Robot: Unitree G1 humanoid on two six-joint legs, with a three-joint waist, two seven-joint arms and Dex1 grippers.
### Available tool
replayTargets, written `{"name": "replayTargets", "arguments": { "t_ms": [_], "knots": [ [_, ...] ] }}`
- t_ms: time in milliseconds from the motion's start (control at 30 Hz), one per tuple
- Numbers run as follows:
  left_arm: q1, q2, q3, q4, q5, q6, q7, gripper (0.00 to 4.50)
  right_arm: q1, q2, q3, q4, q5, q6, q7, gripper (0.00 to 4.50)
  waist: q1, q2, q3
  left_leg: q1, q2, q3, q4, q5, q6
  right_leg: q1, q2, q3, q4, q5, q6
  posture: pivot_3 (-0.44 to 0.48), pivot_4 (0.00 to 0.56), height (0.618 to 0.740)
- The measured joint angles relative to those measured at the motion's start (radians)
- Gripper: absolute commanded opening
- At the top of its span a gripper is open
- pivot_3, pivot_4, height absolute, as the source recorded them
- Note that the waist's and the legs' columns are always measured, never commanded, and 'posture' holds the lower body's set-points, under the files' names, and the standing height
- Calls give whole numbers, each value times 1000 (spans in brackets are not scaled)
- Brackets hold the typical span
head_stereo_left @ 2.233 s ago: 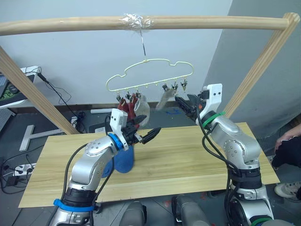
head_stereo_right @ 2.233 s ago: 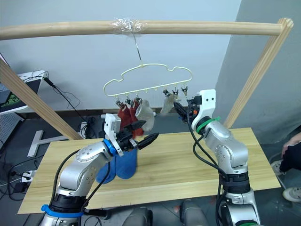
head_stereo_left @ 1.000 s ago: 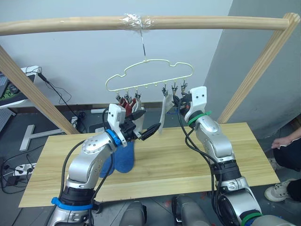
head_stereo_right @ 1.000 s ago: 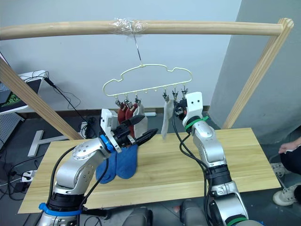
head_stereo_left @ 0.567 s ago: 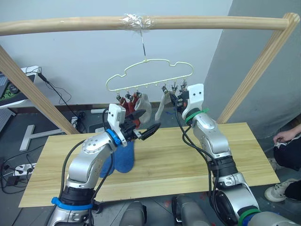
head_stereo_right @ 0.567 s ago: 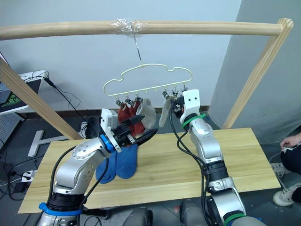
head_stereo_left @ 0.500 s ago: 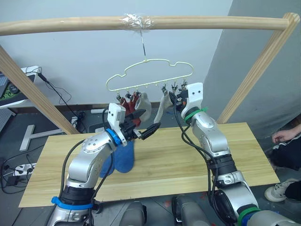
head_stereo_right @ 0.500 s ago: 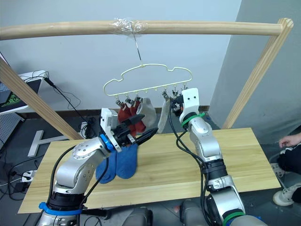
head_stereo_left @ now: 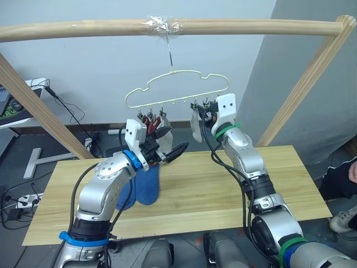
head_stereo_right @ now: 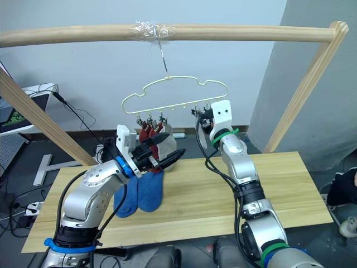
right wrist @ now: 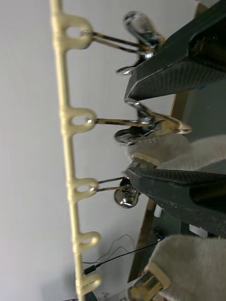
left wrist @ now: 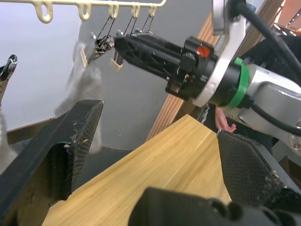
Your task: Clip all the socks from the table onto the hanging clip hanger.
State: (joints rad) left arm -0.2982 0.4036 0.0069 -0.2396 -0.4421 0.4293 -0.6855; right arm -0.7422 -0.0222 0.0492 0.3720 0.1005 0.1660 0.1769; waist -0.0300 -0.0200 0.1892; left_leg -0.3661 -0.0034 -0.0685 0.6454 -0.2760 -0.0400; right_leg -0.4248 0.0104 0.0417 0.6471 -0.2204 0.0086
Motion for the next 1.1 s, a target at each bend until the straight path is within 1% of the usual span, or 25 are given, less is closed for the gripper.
{"name": "replayTargets", "arguments": {
  "t_ms": [200,767,867,1000,1067,1100],
  "knots": [
    [-32,1,9,-2,-15,0,3,4500,-22,15,-8,35,1,-13,7,2223,0,0,0,0,0,0,0,0,0,0,0,0,0,0,0,65,156,740],
    [-44,1,12,-6,-29,1,18,4500,-23,29,-9,46,0,-23,36,2223,0,0,0,0,0,0,0,0,0,0,-2,0,0,0,0,67,157,740],
    [-55,0,12,-9,-30,1,18,4500,-25,30,-10,50,1,-24,40,1661,0,0,0,0,0,0,0,0,0,0,-2,0,0,0,0,68,156,740],
    [-55,0,12,-28,-33,1,18,4500,-26,30,-18,54,1,-25,40,401,0,0,0,0,0,0,0,0,0,0,-2,0,0,0,0,69,156,740],
    [-55,0,12,-28,-33,1,18,4500,-26,30,-19,55,1,-26,41,17,0,0,0,0,0,0,0,0,0,0,-3,0,0,0,0,69,156,740],
    [-55,0,12,-29,-33,1,18,4500,-26,30,-19,56,1,-26,41,4,0,0,0,0,0,0,0,0,0,0,-3,0,1,0,0,69,156,740]
  ]
}}
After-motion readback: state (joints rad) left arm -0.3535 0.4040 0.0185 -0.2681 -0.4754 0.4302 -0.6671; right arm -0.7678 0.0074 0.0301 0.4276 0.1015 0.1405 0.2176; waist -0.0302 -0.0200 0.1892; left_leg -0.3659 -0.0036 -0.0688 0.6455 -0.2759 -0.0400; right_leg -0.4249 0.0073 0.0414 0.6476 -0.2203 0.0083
